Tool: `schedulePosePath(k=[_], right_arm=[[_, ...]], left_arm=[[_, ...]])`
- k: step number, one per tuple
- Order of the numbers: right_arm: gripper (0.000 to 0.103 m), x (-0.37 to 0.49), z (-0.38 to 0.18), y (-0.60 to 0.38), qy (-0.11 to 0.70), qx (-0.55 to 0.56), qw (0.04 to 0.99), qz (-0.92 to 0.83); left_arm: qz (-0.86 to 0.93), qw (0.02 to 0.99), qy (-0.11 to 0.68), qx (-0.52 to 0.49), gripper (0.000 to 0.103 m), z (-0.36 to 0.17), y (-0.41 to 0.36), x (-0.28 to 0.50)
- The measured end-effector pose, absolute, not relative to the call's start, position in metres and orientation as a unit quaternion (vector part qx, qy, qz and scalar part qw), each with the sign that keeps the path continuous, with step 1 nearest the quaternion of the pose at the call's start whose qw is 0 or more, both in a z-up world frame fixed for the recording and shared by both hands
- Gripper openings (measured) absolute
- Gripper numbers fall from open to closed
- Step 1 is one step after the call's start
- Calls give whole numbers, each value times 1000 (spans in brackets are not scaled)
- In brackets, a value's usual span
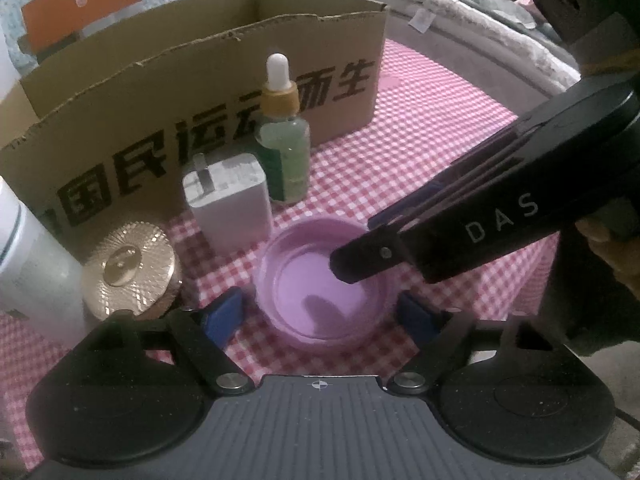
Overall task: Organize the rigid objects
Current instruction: 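Lift the pink lid into the box and open the right tool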
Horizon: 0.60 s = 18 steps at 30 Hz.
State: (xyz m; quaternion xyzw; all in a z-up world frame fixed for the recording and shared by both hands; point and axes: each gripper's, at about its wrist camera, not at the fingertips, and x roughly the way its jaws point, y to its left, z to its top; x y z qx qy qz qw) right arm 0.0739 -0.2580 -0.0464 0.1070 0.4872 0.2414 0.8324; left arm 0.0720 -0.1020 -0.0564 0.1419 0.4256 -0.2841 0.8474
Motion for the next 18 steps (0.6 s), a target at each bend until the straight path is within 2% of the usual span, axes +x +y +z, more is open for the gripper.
schedulePosePath(k=[4, 12, 18], right_arm=[[40, 77, -47, -256, 485, 98, 834, 242], [24, 77, -49, -255, 483, 90, 836, 244], [19, 77, -50, -257, 482, 88, 836, 245]], left_arm=[[-287, 849, 422, 136, 74, -56, -102, 73], [-286, 853, 416, 133, 74, -56, -101, 72], [-288, 858, 406, 130, 73, -48, -99, 66]])
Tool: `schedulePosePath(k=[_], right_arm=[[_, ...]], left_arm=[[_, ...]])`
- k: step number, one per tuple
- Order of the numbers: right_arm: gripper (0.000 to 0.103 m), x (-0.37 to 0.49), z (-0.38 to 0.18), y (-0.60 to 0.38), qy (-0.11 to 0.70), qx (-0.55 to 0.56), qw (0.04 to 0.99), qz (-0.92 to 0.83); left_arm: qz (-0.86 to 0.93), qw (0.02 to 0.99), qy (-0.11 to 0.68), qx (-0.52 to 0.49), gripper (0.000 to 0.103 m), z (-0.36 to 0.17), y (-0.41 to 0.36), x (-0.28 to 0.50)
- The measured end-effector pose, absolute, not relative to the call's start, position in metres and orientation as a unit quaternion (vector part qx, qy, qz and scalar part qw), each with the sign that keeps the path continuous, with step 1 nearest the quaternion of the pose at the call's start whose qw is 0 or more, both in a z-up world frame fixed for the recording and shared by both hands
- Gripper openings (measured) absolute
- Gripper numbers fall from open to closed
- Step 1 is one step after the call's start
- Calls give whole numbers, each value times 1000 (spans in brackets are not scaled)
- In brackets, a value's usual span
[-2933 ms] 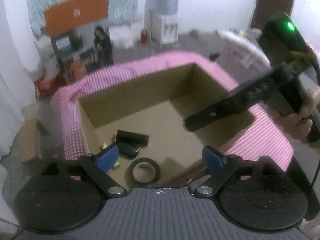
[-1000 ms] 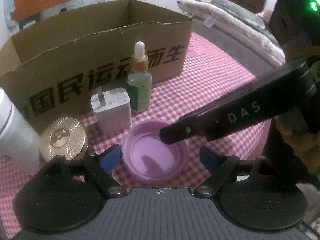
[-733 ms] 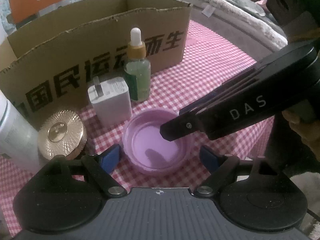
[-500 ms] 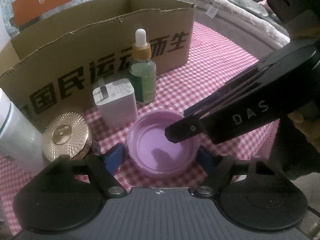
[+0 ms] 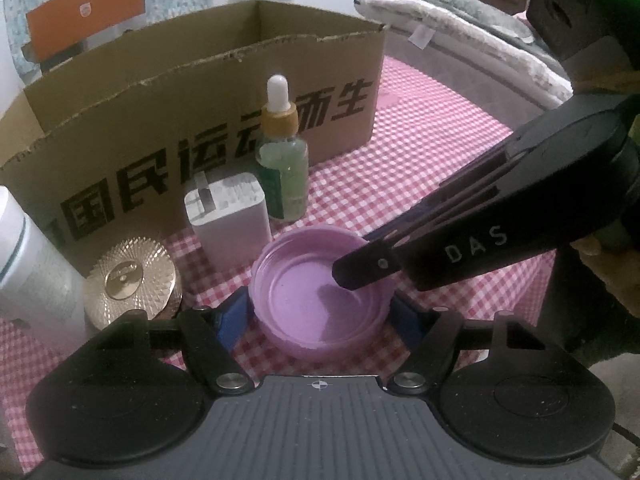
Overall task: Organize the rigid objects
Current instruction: 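Lift the pink lid into the box and open the right tool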
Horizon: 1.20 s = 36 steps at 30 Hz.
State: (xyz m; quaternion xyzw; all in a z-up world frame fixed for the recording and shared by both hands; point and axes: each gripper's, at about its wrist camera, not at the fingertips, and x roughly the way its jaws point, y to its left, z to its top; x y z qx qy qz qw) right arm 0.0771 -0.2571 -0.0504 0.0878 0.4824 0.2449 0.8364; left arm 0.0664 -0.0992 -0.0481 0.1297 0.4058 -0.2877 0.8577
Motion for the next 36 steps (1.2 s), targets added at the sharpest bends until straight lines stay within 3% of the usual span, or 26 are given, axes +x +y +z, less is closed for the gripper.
schedulePosePath(k=[8, 20, 27, 36], right_arm=[[19, 61, -18, -259, 451, 75, 855, 245], [21, 81, 88, -236, 340, 10, 892, 297], [21, 172, 99, -213, 386, 11, 866, 317], [20, 299, 46, -202, 495, 49, 812, 305]], left_arm=[[-282, 879, 361, 129, 73, -11, -93, 50], [-254, 911, 286, 153, 74, 78, -66, 82], [-252, 885, 364, 142, 74, 80, -60, 171], [-243, 827, 498, 95, 74, 36, -54, 282]])
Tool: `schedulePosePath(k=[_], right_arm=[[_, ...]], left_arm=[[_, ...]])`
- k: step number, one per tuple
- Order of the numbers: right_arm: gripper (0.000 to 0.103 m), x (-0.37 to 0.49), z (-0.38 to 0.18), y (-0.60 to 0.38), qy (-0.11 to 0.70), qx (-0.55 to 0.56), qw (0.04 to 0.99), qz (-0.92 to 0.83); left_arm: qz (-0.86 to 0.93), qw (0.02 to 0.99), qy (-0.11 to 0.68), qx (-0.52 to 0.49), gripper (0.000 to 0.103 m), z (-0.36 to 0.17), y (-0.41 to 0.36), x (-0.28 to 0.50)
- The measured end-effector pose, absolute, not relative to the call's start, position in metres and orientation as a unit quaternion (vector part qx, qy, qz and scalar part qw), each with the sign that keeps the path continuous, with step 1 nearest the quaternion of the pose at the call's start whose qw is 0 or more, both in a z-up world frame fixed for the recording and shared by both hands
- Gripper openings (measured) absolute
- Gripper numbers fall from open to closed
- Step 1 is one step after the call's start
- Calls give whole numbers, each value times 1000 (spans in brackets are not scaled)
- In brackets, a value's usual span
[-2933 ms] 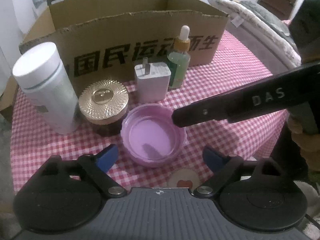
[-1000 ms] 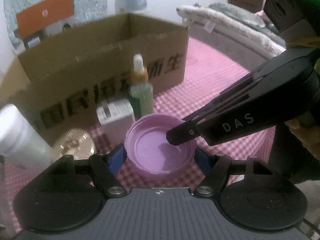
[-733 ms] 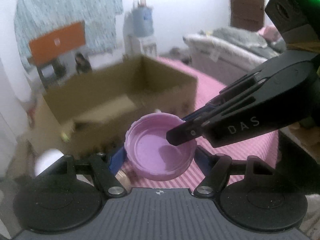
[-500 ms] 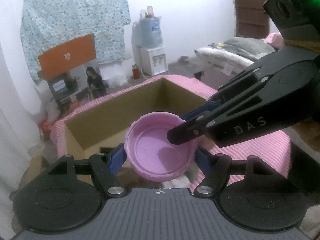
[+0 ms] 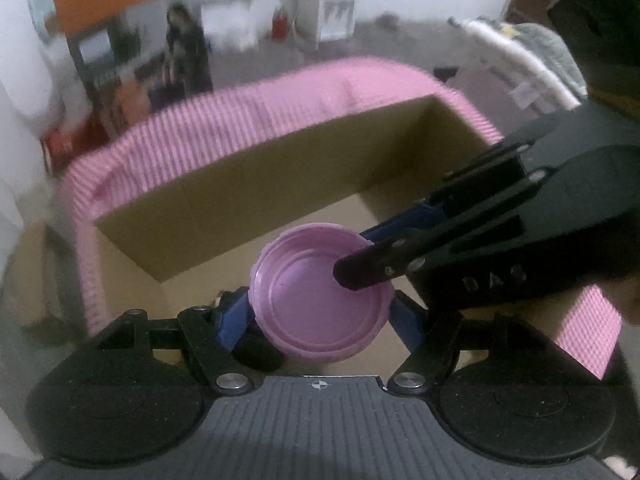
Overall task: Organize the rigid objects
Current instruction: 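Lift the pink lid into the box and open the right tool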
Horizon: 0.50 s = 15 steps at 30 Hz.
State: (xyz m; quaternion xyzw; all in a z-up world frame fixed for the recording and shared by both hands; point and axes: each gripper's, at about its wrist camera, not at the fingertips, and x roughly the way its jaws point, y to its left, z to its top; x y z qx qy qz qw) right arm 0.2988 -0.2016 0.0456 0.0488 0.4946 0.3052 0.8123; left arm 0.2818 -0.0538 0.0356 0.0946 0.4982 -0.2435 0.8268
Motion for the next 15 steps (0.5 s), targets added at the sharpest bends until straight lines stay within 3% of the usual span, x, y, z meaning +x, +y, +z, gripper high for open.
schedulePosePath(k=[5, 15], right_arm=[[20, 336, 14, -196, 529, 53, 795, 292], [20, 368, -17, -185, 546, 29, 792, 271]], left_arm=[[-228, 805, 544, 70, 74, 10, -53, 320], [-208, 797, 556, 109, 74, -17, -70, 346]])
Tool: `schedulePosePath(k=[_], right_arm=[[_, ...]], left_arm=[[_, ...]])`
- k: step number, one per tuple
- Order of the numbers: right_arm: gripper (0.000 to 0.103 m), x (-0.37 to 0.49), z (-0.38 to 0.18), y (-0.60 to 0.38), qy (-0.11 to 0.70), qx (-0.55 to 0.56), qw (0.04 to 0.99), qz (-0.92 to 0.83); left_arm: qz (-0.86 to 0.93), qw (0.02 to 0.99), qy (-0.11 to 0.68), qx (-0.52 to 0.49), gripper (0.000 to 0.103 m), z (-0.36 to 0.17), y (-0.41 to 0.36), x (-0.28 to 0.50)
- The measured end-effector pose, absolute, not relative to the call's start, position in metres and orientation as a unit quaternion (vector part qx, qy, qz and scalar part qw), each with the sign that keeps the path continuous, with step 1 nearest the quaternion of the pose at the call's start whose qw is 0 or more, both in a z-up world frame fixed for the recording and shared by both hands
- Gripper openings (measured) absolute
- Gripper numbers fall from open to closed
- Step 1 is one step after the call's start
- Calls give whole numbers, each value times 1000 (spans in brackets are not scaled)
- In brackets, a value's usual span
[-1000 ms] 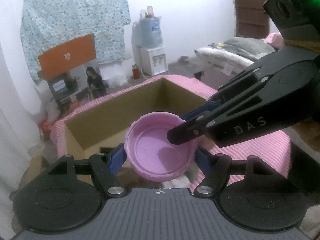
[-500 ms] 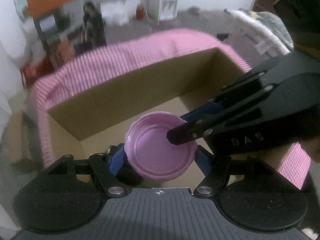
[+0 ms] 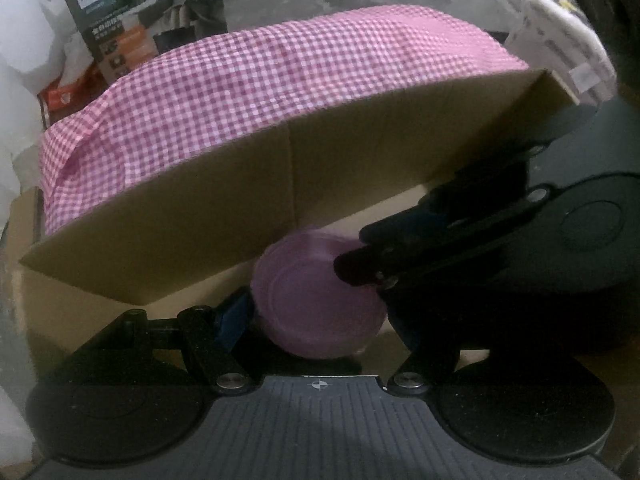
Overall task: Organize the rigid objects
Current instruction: 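Lift the pink lid into the box and open the right tool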
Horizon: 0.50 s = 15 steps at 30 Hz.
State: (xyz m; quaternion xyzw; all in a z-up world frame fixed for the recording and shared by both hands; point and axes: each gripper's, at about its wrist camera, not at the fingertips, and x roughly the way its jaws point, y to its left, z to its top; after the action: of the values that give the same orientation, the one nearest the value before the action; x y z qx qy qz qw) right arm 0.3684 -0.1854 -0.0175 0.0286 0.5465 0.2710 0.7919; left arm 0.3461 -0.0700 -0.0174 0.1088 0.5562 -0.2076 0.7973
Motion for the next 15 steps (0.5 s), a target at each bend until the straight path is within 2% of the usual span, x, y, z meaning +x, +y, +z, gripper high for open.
schedulePosePath(k=[7, 13, 15], right_arm=[[21, 374, -30, -177, 546, 14, 794, 265], [23, 368, -14, -189, 535, 38, 799, 272], [27, 359, 1, -197, 523, 52, 805, 276]], left_arm=[[-202, 799, 555, 115, 84, -22, -71, 346], [-195, 824, 522, 99, 90, 7, -59, 334], [-194, 841, 496, 96, 90, 25, -55, 320]])
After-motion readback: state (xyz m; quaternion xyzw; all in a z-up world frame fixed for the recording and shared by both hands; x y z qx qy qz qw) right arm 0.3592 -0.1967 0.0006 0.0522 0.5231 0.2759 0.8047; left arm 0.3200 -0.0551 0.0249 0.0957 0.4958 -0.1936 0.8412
